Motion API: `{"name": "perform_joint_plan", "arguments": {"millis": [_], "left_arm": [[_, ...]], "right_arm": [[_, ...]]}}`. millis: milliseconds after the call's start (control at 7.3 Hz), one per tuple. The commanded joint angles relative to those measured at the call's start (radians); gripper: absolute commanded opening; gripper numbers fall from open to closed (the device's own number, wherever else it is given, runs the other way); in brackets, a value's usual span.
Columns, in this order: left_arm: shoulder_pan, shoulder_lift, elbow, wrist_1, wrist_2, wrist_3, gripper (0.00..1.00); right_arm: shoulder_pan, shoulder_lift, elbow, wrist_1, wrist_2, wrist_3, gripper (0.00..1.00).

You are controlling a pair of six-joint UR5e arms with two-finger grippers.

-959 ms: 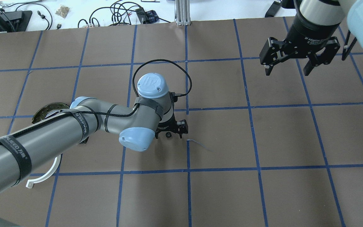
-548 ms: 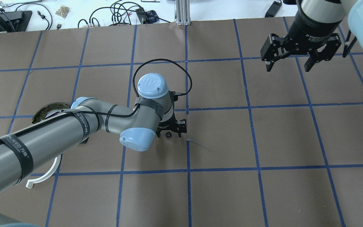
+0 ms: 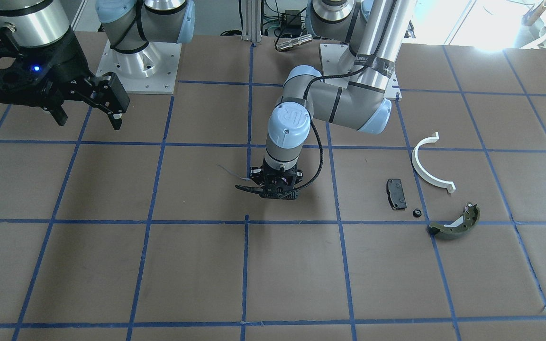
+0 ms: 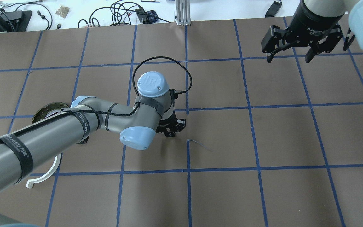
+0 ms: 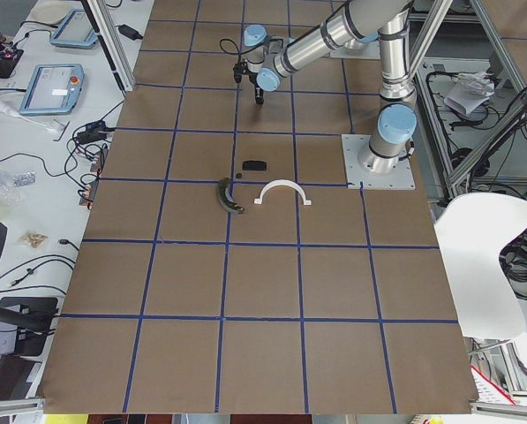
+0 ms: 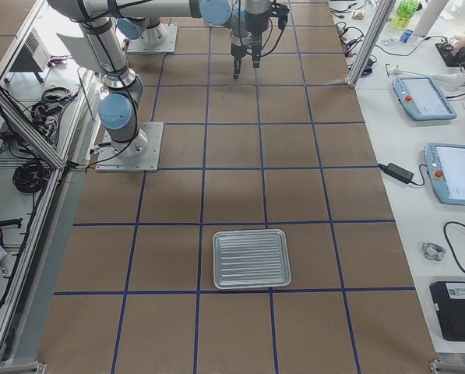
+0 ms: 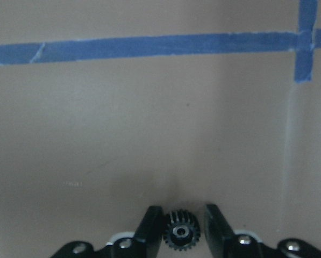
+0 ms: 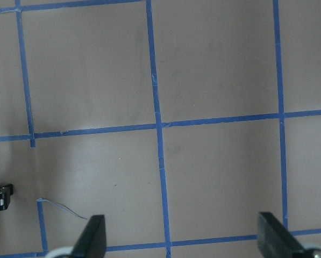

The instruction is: Place bearing gear from tray to pile

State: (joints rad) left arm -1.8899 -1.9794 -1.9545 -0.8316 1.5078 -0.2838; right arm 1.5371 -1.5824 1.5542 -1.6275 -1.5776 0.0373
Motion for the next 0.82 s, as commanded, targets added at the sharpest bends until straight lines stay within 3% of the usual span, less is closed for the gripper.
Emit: {"name": "perform_joint_plan", "arguments": {"millis": [0,411,548,685], "left_arm": [[0.008,0.016,0.020,0.000,0.003,0.011,0.00],[0.159,0.062,0.039,-0.043,0.057,0.206,0.00],[0.225,0.085,0.037,-0.069,0.124,0.319,0.00],[0.301,0.102,0.036,-0.098,0.146,0.447,0.00]], "right_arm": [[-0.002,-0.002,0.001,-0.047,0.007,-0.013,1.00],[0.000,-0.001,0.003,-0.046,-0.002,-0.013,1.00],[-0.009,0.024,0.029,-0.060,-0.075,-0.011,1.00],[-0.011,0.021,0.033,-0.090,-0.091,-0.017,1.00]]}}
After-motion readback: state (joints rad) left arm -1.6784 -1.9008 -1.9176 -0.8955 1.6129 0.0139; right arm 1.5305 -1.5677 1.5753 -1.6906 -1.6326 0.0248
